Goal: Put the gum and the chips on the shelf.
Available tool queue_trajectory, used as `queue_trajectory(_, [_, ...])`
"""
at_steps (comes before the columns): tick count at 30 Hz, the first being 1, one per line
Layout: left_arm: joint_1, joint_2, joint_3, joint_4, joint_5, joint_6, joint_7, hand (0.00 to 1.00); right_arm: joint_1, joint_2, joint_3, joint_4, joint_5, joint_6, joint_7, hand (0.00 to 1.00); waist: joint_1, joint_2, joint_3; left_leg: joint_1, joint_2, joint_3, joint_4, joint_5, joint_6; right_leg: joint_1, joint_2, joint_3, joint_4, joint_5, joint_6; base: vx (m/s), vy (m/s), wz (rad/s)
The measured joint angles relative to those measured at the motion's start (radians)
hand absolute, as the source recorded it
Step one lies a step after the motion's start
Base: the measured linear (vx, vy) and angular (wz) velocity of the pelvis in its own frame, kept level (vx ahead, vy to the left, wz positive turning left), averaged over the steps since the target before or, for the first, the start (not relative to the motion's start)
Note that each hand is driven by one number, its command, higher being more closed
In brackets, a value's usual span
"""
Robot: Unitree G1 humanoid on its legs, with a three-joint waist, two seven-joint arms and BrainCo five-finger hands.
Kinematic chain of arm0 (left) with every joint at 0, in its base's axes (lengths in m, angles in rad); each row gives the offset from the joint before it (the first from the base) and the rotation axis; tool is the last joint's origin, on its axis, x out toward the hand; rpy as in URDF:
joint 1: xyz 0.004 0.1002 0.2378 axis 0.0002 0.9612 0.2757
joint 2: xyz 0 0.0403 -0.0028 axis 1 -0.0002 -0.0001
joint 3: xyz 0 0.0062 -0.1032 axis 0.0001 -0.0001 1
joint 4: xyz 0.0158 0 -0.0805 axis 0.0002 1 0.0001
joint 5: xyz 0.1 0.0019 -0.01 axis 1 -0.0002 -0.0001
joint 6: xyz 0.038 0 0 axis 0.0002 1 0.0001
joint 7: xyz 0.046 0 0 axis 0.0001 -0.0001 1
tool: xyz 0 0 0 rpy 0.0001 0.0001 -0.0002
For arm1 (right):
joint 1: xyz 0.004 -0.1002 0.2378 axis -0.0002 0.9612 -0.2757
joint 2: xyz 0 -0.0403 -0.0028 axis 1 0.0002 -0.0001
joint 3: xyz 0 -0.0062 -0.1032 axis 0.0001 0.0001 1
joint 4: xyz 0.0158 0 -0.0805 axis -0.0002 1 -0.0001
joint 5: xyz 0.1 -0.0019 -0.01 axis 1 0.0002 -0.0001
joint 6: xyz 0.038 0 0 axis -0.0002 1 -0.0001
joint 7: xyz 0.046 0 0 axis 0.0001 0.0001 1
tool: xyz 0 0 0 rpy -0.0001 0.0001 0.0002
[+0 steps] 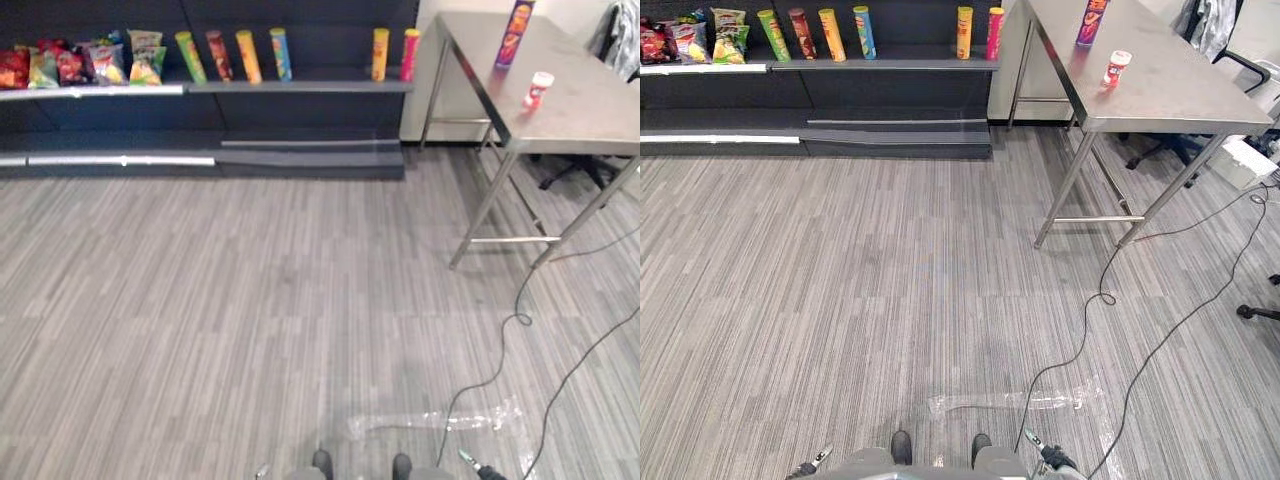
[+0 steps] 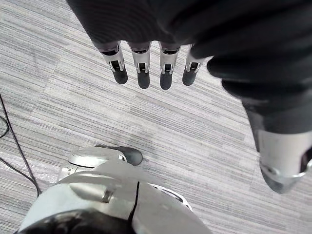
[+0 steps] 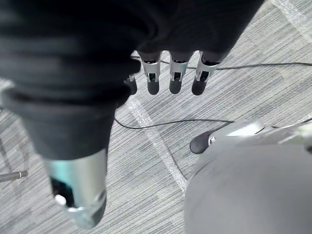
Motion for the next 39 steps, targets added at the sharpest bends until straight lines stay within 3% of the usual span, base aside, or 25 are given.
queue_trajectory(5, [0.001, -0.001, 0.009, -0.003, 0.001, 0.0, 0.0, 0.0, 0.009, 0.009, 0.0, -0.022, 0.0, 0.0, 0.0, 0.0, 0.0, -0.006, -0.002, -0.033, -0.009, 0.015, 0.045, -0.031, 0.007, -0.043, -0.017, 0.01, 0.043, -0.025, 0.009, -0.01, 0.043, -0.06])
queue_trajectory(10, [0.005, -0.002, 0.008, -0.024, 0.012, 0.0, -0.001, 0.0, 0.026, 0.016, -0.003, -0.04, 0.0, 0.002, 0.0, 0.0, 0.012, -0.012, 0.0, -0.051, -0.005, 0.034, 0.183, -0.134, 0.024, -0.049, -0.041, 0.0, 0.145, -0.076, 0.046, 0.05, 0.045, -0.1])
queue_trajectory(11, [0.004, -0.004, 0.007, -0.028, 0.012, 0.0, 0.0, 0.0, 0.03, 0.016, -0.003, -0.042, 0.002, 0.002, 0.001, 0.0, 0.015, -0.01, -0.001, -0.05, -0.003, 0.034, 0.206, -0.161, 0.034, -0.059, -0.052, -0.021, 0.2, -0.084, 0.058, 0.02, 0.065, -0.09])
queue_trajectory(13, [0.0, -0.006, 0.007, -0.033, 0.017, 0.0, -0.001, 0.0, 0.046, 0.021, 0.0, -0.085, 0.028, 0.002, 0.009, 0.0, 0.014, -0.002, -0.001, -0.049, 0.011, 0.031, 0.25, -0.198, 0.044, -0.186, -0.072, -0.055, 0.488, -0.057, 0.048, 0.03, 0.093, 0.03])
queue_trajectory(15, [-0.007, -0.003, 0.008, -0.045, 0.017, 0.001, -0.001, 0.0, 0.067, 0.029, 0.002, -0.112, 0.083, -0.001, 0.016, 0.0, 0.017, -0.005, 0.002, -0.037, 0.024, 0.023, 0.289, -0.235, 0.051, -0.318, -0.088, -0.048, 0.747, 0.051, 0.012, 0.09, 0.061, 0.07])
queue_trajectory(17, [-0.006, -0.003, 0.007, -0.052, 0.017, 0.002, 0.0, 0.0, 0.078, 0.029, 0.01, -0.115, 0.12, -0.003, 0.016, 0.0, 0.023, -0.004, 0.001, -0.005, 0.037, 0.015, 0.291, -0.255, 0.045, -0.389, -0.085, -0.045, 0.869, 0.042, -0.004, 0.19, 0.025, 0.05])
queue_trajectory(19, [-0.021, -0.004, 0.006, -0.061, 0.017, 0.002, -0.001, 0.0, 0.084, 0.029, 0.02, -0.12, 0.136, -0.01, 0.016, 0.0, 0.014, -0.003, 0.001, 0.018, 0.049, -0.007, 0.272, -0.267, 0.035, -0.45, -0.071, -0.043, 0.824, 0.036, -0.013, 0.31, -0.028, 0.2])
queue_trajectory(21, [-0.03, -0.007, 0.004, -0.058, 0.019, 0.003, 0.0, 0.0, 0.083, 0.027, 0.018, -0.124, 0.138, -0.015, 0.015, 0.0, 0.0, 0.008, 0.002, 0.04, 0.061, -0.023, 0.242, -0.269, 0.032, -0.465, -0.044, -0.052, 0.612, 0.039, -0.008, 0.34, -0.071, 0.22])
queue_trajectory(22, [-0.033, -0.004, -0.008, -0.057, 0.019, 0.003, 0.0, 0.0, 0.085, 0.028, 0.017, -0.119, 0.137, -0.015, 0.013, 0.0, -0.004, 0.011, 0.002, 0.071, 0.063, -0.035, 0.204, -0.275, 0.021, -0.452, -0.027, -0.055, 0.348, 0.063, 0.021, 0.42, -0.13, 0.28])
queue_trajectory(24, [-0.043, -0.003, -0.019, -0.052, 0.033, 0.002, -0.001, 0.0, 0.092, 0.029, 0.008, -0.109, 0.135, -0.011, 0.012, 0.0, -0.008, 0.013, 0.005, 0.122, 0.06, -0.064, 0.169, -0.285, -0.007, -0.428, -0.027, -0.058, 0.113, 0.08, 0.036, 0.53, -0.222, 0.6])
queue_trajectory(26, [-0.045, -0.003, -0.021, -0.042, 0.058, 0.001, -0.001, 0.0, 0.095, 0.03, 0.009, -0.109, 0.133, -0.008, 0.011, 0.0, -0.027, 0.015, 0.006, 0.183, 0.064, -0.112, 0.135, -0.325, -0.023, -0.415, -0.042, -0.052, 0.073, 0.095, 0.031, 0.55, -0.321, 0.92])
queue_trajectory(27, [-0.054, -0.021, -0.023, -0.025, 0.059, 0.001, -0.004, 0.0, 0.095, 0.019, 0.01, -0.111, 0.133, -0.009, 0.013, 0.0, -0.045, 0.039, 0.002, 0.219, 0.098, -0.141, 0.112, -0.344, -0.032, -0.433, -0.03, -0.059, 0.18, 0.171, 0.017, 0.58, -0.338, 0.86])
queue_trajectory(28, [-0.055, -0.03, -0.023, -0.017, 0.06, 0.001, -0.005, 0.0, 0.094, 0.013, 0.009, -0.112, 0.133, -0.011, 0.013, 0.0, -0.053, 0.052, -0.002, 0.221, 0.109, -0.147, 0.104, -0.34, -0.042, -0.461, -0.025, -0.064, 0.251, 0.161, 0.006, 0.59, -0.335, 0.73])
queue_trajectory(29, [-0.063, -0.049, -0.025, -0.016, 0.06, -0.003, -0.008, 0.0, 0.069, 0.007, 0.005, -0.117, 0.134, -0.019, 0.012, 0.0, -0.048, 0.088, -0.006, 0.226, 0.125, -0.128, 0.103, -0.316, -0.074, -0.525, -0.026, -0.066, 0.396, 0.082, -0.035, 0.55, -0.356, 0.4])
queue_trajectory(30, [-0.06, -0.054, -0.025, -0.022, 0.059, -0.008, -0.008, 0.0, 0.05, -0.011, 0.013, -0.119, 0.136, -0.019, 0.014, 0.0, -0.056, 0.094, -0.003, 0.225, 0.151, -0.129, 0.105, -0.305, -0.094, -0.578, -0.029, -0.077, 0.521, 0.003, -0.059, 0.54, -0.372, 0.25])
queue_trajectory(31, [-0.06, -0.053, -0.025, -0.021, 0.059, -0.006, -0.01, 0.0, 0.042, -0.013, 0.014, -0.119, 0.137, -0.018, 0.014, 0.0, -0.06, 0.104, -0.007, 0.226, 0.158, -0.135, 0.111, -0.301, -0.102, -0.595, -0.033, -0.084, 0.577, -0.04, -0.07, 0.54, -0.383, 0.27])
queue_trajectory(33, [-0.058, -0.05, -0.023, -0.021, 0.058, 0.0, -0.022, 0.0, 0.033, -0.006, 0.018, -0.124, 0.139, -0.017, 0.0, 0.0, -0.086, 0.108, -0.01, 0.22, 0.2, -0.165, 0.2, -0.298, -0.108, -0.601, -0.036, -0.129, 0.726, -0.196, -0.098, 0.57, -0.371, 0.38])
queue_trajectory(35, [-0.058, -0.049, -0.022, -0.021, 0.057, 0.001, -0.037, 0.0, 0.027, -0.008, 0.017, -0.13, 0.137, -0.019, -0.016, 0.0, -0.104, 0.116, -0.014, 0.156, 0.238, -0.197, 0.367, -0.272, -0.12, -0.571, -0.013, -0.165, 0.752, -0.263, -0.123, 0.54, -0.356, 0.23])
queue_trajectory(37, [-0.059, -0.045, -0.01, -0.029, 0.046, 0.001, -0.041, 0.0, 0.02, -0.008, 0.011, -0.136, 0.136, -0.022, -0.022, 0.0, -0.109, 0.116, -0.014, 0.044, 0.255, -0.234, 0.611, -0.148, -0.101, -0.521, 0.026, -0.176, 0.723, -0.294, -0.144, 0.49, -0.311, -0.09])
queue_trajectory(38, [-0.058, -0.048, 0.011, -0.033, 0.036, 0.003, -0.041, 0.0, 0.02, -0.002, 0.008, -0.149, 0.136, -0.022, -0.023, 0.0, -0.108, 0.123, -0.014, -0.039, 0.272, -0.251, 0.778, 0.013, -0.089, -0.468, 0.063, -0.178, 0.678, -0.302, -0.155, 0.45, -0.253, -0.28])
queue_trajectory(39, [-0.058, -0.047, 0.021, -0.035, 0.019, 0.009, -0.04, 0.0, 0.019, 0.0, 0.007, -0.149, 0.133, -0.022, -0.022, 0.0, -0.106, 0.119, -0.01, -0.101, 0.287, -0.246, 0.939, 0.046, -0.083, -0.419, 0.089, -0.174, 0.64, -0.306, -0.164, 0.5, -0.263, -0.44])
